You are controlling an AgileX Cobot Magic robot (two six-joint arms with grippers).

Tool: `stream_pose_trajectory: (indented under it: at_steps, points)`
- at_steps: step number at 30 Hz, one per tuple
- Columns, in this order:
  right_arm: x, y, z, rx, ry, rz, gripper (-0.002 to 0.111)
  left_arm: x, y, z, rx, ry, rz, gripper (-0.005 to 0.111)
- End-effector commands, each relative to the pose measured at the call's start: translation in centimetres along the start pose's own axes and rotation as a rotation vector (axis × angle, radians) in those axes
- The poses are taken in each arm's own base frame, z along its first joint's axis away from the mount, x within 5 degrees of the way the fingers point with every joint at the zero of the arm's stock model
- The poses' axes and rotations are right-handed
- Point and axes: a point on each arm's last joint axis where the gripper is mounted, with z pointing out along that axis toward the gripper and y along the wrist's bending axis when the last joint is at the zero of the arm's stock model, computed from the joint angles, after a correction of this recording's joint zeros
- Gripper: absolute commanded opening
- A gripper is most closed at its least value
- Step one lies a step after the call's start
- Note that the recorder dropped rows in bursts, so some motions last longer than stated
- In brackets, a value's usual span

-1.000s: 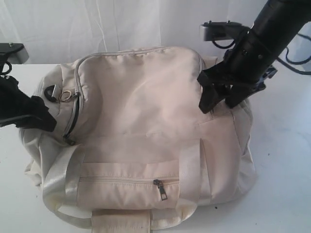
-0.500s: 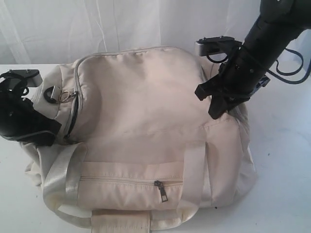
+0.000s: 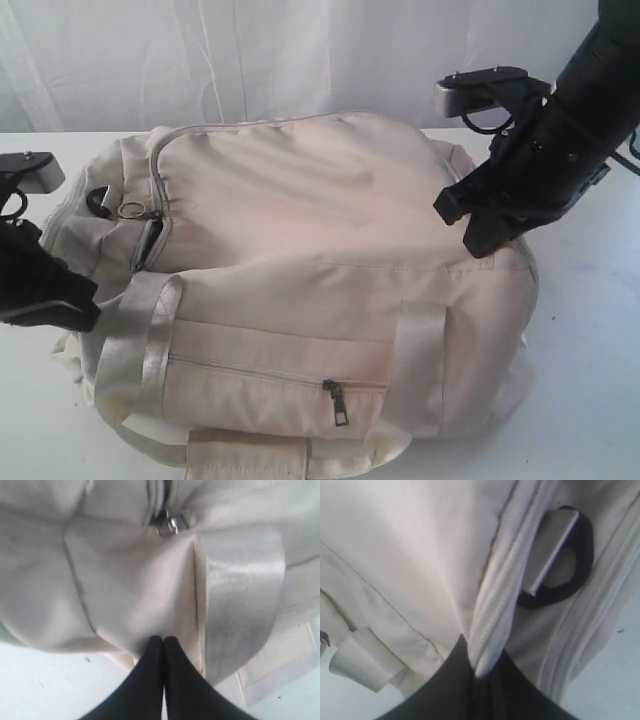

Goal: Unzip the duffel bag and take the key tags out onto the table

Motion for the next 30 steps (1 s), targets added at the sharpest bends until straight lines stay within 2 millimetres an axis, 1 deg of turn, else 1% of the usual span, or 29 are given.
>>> stream_pose_trajectory:
  at_steps: [1, 3, 6, 9, 11, 13, 14, 15, 18, 19, 21, 23, 24, 25, 26, 27, 28, 30]
  points:
    - [2.7, 0.2, -0.1, 0.02, 0.104, -0.002, 0.0, 2.0, -0.8, -0.3, 0.041, 0.006, -0.015, 0.0]
    - [3.2, 0.3, -0.4, 0.022, 0.096, -0.002, 0.0, 2.5, -1.2, -0.7, 0.054, -0.015, -0.006, 0.0]
    - [3.7, 0.5, -1.1, 0.038, 0.074, -0.011, 0.0, 2.7, -1.6, -1.6, 0.053, -0.058, 0.007, 0.0]
    - [4.0, 0.7, -1.9, 0.044, 0.048, -0.016, 0.0, 2.2, -1.6, -2.7, 0.0, -0.17, 0.023, 0.0]
    - [3.9, 0.7, -2.0, 0.047, 0.035, -0.017, 0.0, 1.7, -1.4, -3.3, -0.047, -0.256, 0.02, 0.0]
    - [3.8, 0.7, -2.0, 0.047, 0.024, -0.016, 0.0, 1.1, -1.2, -3.6, -0.076, -0.31, 0.019, 0.005]
    - [3.7, 0.7, -2.0, 0.05, 0.011, -0.016, 0.0, 0.5, -0.9, -3.6, -0.098, -0.339, 0.024, 0.02]
    - [3.7, 0.7, -2.0, 0.047, 0.007, -0.014, 0.0, 0.2, -0.8, -3.6, -0.105, -0.349, 0.023, 0.031]
    - [3.6, 0.7, -2.0, 0.044, 0.002, -0.012, 0.0, -1.0, -0.5, -3.5, -0.119, -0.374, 0.045, 0.071]
    - [3.6, 0.7, -2.0, 0.044, -0.004, -0.012, 0.0, -1.7, -0.3, -3.2, -0.113, -0.392, 0.045, 0.085]
    - [3.5, 0.7, -2.0, 0.046, -0.01, -0.012, 0.0, -2.4, -0.3, -2.6, -0.077, -0.381, 0.033, 0.084]
    - [3.5, 0.7, -2.0, 0.046, -0.011, -0.012, 0.0, -3.2, -0.6, -1.8, -0.029, -0.363, 0.049, 0.077]
    - [3.5, 0.7, -2.0, 0.048, -0.017, -0.012, 0.0, -3.7, -0.9, -0.8, -0.017, -0.34, 0.089, 0.069]
    - [3.5, 0.7, -2.0, 0.048, -0.017, -0.012, 0.0, -4.0, -1.0, 0.3, -0.026, -0.328, 0.095, 0.064]
    - [3.5, 0.7, -2.0, 0.048, -0.017, -0.011, 0.0, -4.1, -0.9, 1.0, -0.029, -0.314, 0.096, 0.064]
    - [3.5, 0.7, -1.9, 0.049, -0.018, -0.011, 0.0, -4.1, -0.4, 2.1, -0.035, -0.285, 0.082, 0.064]
    - [3.6, 0.7, -1.7, 0.049, -0.018, -0.01, 0.0, -4.2, -0.2, 2.6, -0.04, -0.275, 0.075, 0.063]
    - [3.6, 0.6, -1.5, 0.053, -0.028, -0.008, 0.0, -4.2, 0.4, 3.8, -0.051, -0.247, 0.059, 0.056]
